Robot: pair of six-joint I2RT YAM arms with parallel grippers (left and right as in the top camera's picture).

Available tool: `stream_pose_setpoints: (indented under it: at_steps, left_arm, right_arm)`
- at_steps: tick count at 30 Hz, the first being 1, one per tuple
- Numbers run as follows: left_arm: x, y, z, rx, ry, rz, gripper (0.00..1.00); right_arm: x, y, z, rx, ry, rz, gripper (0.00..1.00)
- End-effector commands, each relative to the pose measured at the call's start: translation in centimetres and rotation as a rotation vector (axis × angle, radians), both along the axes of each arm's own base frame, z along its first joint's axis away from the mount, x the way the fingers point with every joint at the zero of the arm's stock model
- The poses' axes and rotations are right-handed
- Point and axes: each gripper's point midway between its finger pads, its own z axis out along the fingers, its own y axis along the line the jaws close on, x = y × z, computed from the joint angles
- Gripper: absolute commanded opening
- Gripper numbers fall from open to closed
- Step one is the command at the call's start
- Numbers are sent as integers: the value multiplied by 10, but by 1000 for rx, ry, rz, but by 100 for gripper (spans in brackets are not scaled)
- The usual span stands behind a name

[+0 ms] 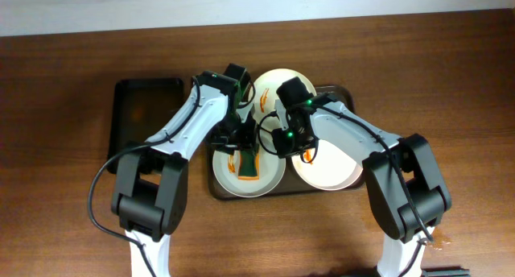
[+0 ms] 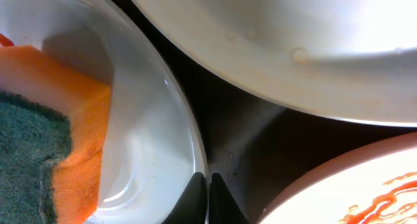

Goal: Clean dirty plates on tray and stack at the side
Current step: 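Hold the lower-left plate rim with the right gripper and scrub with the sponge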

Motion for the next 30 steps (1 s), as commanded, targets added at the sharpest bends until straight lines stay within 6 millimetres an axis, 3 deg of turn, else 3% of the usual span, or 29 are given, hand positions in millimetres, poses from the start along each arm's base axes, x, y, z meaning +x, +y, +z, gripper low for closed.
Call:
stream_pose_setpoints:
  at_steps: [1,4,11,16,18,20,22,24,28,30]
  left_arm:
    - [-8,11,-13,37,28,27,53]
    - [-15,-4,-23,-59,59,47,53]
    - [-15,-12,-24,-71,44,29,49]
    - [-19,-11,-34,-68,47,28,35]
    - [-16,-4,-37,-27,29,25,31]
    - [-16,0,-39,-4,22,29,10]
    - [-18,8,-52,39,14,63,10]
    - [-22,12,-66,46,9,71,3]
    - [-17,55,-73,285,-61,69,0]
    - [-4,86,-59,472,-129,88,0]
  right_arm:
    - [-4,0,-7,-8,13,9,4]
    - [-1,1,-6,-3,8,-8,4]
    - [-1,2,-6,-1,6,-8,4]
    - [-1,2,-6,-2,5,-8,4]
    - [-1,1,-6,-2,5,-8,4]
    - [-1,2,-6,-2,5,-8,4]
    - [-1,1,-6,-2,5,-8,4]
    - [-1,1,-6,-2,5,-8,4]
    - [0,1,-6,-2,5,-8,4]
    - [-1,1,-6,-2,5,-8,4]
